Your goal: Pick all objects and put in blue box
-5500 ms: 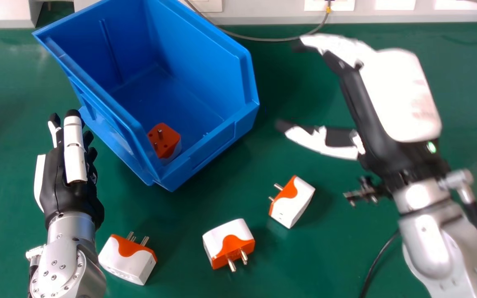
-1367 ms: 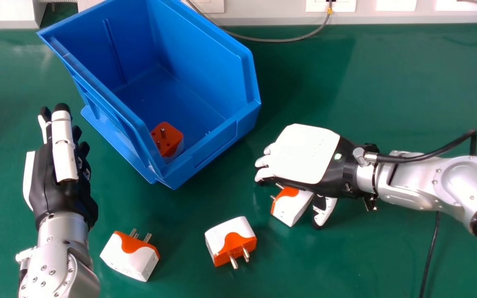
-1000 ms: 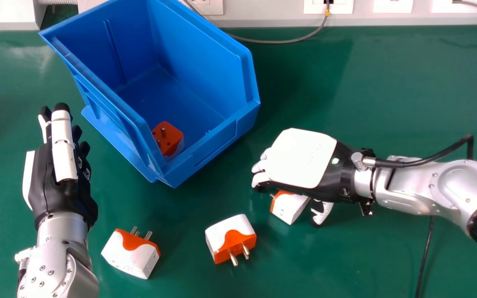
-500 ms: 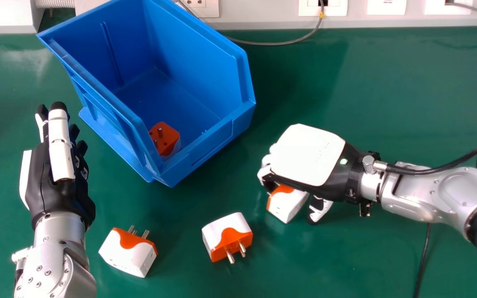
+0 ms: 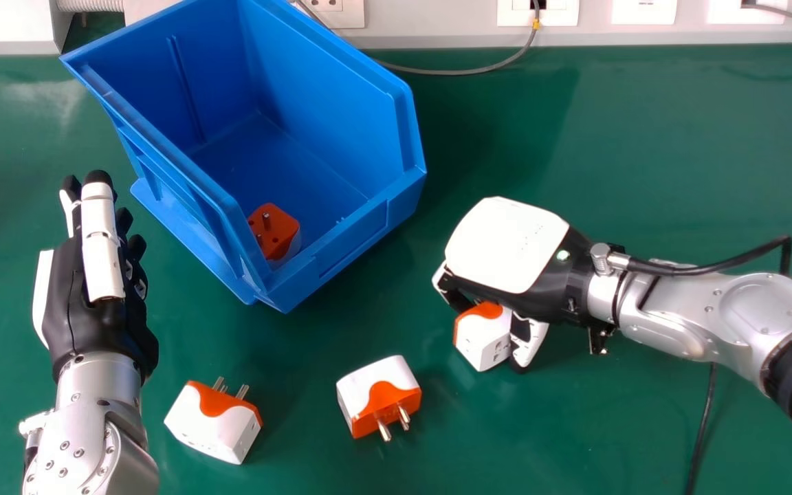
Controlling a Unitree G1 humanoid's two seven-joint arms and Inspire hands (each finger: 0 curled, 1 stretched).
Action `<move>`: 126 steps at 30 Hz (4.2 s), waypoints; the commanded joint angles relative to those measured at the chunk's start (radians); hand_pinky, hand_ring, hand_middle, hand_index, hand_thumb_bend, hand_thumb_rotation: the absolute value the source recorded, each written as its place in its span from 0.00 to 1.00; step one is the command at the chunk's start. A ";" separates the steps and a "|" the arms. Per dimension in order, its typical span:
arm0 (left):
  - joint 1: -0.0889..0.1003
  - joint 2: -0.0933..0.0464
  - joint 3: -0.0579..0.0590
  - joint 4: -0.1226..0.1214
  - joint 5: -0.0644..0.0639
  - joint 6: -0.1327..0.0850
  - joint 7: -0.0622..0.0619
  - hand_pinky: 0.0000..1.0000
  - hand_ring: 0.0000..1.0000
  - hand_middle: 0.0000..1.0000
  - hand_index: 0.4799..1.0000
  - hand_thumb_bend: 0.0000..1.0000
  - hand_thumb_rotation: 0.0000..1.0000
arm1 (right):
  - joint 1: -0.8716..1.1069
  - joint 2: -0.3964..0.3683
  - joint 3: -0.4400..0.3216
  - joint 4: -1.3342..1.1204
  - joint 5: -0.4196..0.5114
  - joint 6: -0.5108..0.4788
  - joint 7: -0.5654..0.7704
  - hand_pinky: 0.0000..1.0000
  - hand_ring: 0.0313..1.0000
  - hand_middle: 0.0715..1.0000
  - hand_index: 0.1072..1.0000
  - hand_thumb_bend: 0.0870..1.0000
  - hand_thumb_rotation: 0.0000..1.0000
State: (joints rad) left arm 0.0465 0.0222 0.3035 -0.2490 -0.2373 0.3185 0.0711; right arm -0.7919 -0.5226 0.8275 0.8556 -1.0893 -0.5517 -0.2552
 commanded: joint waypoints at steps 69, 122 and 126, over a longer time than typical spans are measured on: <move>-0.035 0.000 -0.008 0.012 0.005 -0.011 0.021 1.00 1.00 1.00 1.00 0.27 0.97 | 0.052 0.186 -0.452 -0.693 0.231 0.203 0.332 0.05 0.07 0.10 0.41 0.44 0.15; 0.055 -0.048 -0.054 -0.104 0.008 -0.003 0.041 1.00 1.00 1.00 1.00 0.28 0.97 | -0.573 0.699 -0.072 0.443 0.106 0.482 -0.043 0.05 0.06 0.09 0.41 0.47 0.12; 0.053 -0.047 -0.056 -0.105 0.010 0.002 0.046 1.00 1.00 1.00 1.00 0.28 0.97 | -0.559 0.710 -0.073 0.451 0.119 0.496 -0.041 0.05 0.06 0.10 0.41 0.47 0.12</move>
State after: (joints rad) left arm 0.0976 -0.0240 0.2556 -0.3241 -0.2340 0.3216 0.1116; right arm -1.3235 0.1672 0.7570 1.3081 -0.9849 -0.0713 -0.2770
